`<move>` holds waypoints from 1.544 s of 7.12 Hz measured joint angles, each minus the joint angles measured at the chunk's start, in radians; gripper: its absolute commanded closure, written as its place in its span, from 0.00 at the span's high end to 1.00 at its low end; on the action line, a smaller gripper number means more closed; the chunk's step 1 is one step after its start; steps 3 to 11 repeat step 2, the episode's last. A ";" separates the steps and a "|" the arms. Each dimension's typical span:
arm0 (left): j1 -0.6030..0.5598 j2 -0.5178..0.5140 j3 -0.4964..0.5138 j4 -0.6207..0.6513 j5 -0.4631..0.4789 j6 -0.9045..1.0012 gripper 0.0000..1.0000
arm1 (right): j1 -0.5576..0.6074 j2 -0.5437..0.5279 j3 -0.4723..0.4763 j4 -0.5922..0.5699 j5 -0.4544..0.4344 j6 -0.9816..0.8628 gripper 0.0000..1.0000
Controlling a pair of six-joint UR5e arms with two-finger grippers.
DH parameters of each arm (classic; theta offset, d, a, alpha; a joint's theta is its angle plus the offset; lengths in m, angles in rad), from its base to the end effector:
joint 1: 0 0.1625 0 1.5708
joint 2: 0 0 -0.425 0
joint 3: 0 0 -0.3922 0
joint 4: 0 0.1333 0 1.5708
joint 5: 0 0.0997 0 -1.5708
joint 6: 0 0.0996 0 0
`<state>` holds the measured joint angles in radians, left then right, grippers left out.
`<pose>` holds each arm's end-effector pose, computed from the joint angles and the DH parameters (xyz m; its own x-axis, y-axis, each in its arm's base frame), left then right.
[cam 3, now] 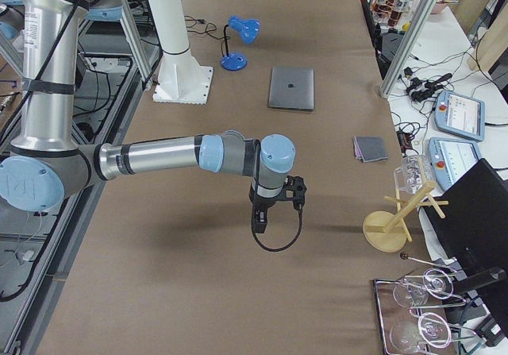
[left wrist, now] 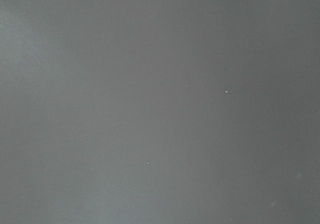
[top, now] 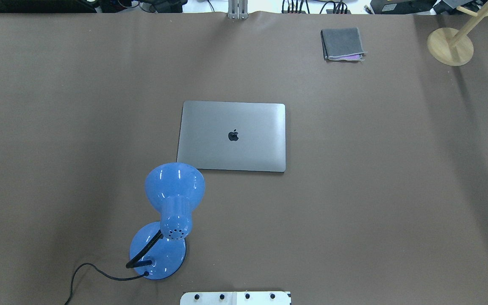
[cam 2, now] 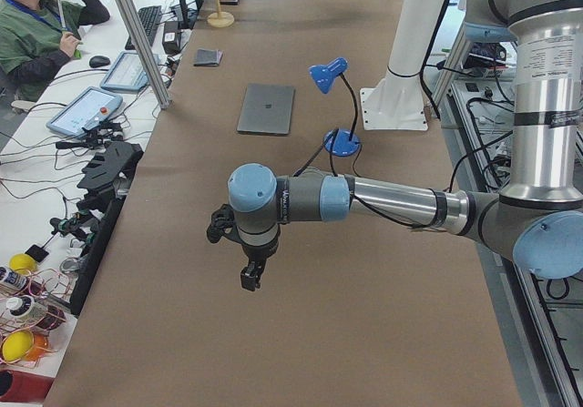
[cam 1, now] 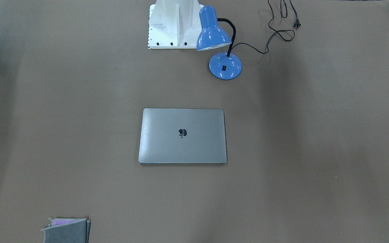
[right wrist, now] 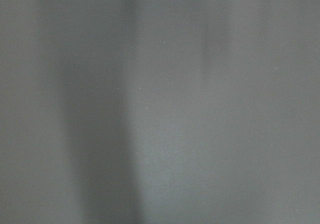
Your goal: Close laptop
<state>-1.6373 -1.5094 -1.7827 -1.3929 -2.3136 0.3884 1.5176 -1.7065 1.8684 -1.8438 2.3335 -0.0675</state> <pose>-0.0963 -0.4539 0.6040 0.7042 0.3153 -0.6361 -0.2164 0.9487 0.2307 0.0420 -0.4235 0.6030 0.7208 -0.0290 0.6925 0.1017 0.9927 -0.0643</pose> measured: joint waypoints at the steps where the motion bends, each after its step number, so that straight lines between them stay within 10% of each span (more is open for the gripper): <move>1: 0.000 0.000 -0.002 0.000 0.001 0.001 0.98 | -0.001 0.000 0.000 0.000 0.000 0.000 1.00; 11: -0.001 0.000 -0.005 0.000 0.002 0.001 0.98 | -0.002 -0.001 0.000 0.000 0.000 0.000 1.00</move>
